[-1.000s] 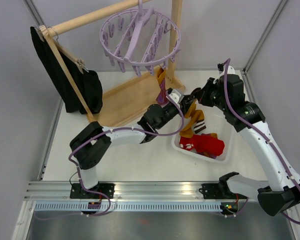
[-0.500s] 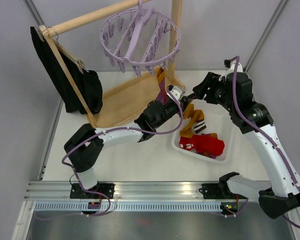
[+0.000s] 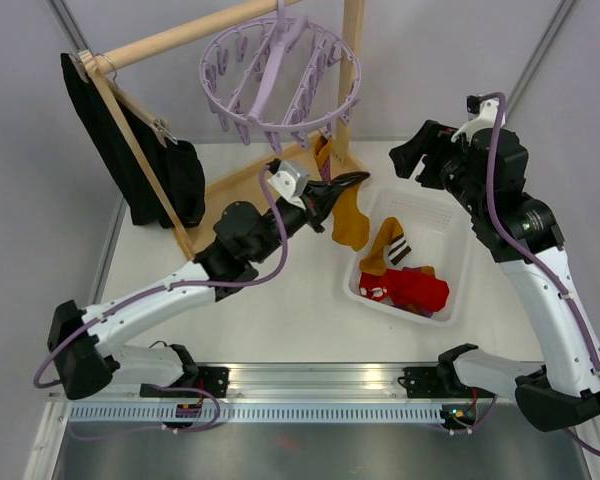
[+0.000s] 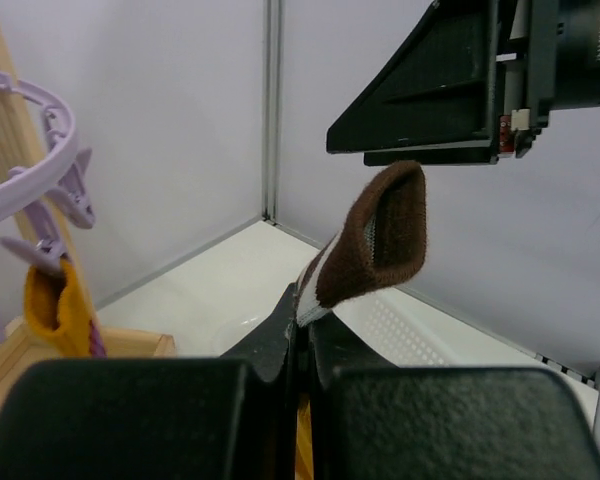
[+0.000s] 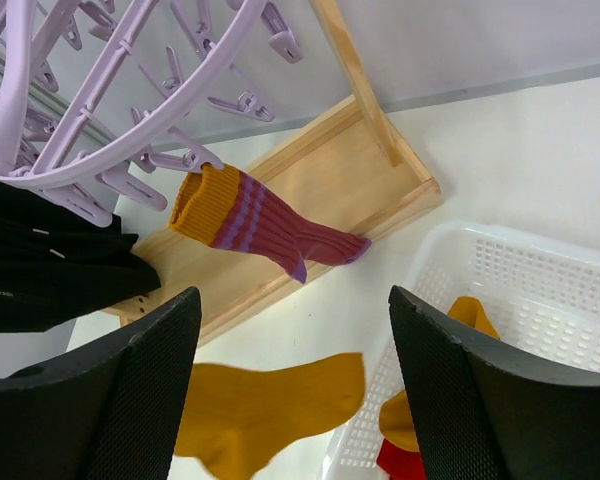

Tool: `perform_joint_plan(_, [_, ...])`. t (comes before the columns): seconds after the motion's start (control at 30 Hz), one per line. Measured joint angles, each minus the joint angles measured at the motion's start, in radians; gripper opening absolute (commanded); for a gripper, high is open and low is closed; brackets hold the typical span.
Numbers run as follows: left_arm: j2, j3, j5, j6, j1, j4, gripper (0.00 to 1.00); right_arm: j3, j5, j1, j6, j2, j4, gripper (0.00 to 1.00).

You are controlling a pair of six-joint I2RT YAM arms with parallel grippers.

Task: Clip the socks to the hanger
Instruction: Pick up the sock from the bin.

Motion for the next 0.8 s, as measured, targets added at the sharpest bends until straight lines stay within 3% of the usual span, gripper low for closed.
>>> perform_joint_plan(0.23, [-0.246, -0.087, -0.105, -0.044, 0.000, -0.236, 0.02, 0.017, -0.031, 0.017, -0.030, 0.052, 0.034, 0.81])
perform_joint_plan(0.5, [-0.458, -0.136, -0.230, -0.090, 0.000, -0.501, 0.02, 0.079, 0.027, 0.230, -0.081, 0.180, 0.085, 0.78])
perform_joint_plan(0.8, [-0.544, -0.139, -0.360, -0.159, 0.000, -0.718, 0.02, 0.103, 0.158, 0.425, -0.147, 0.255, 0.179, 0.71])
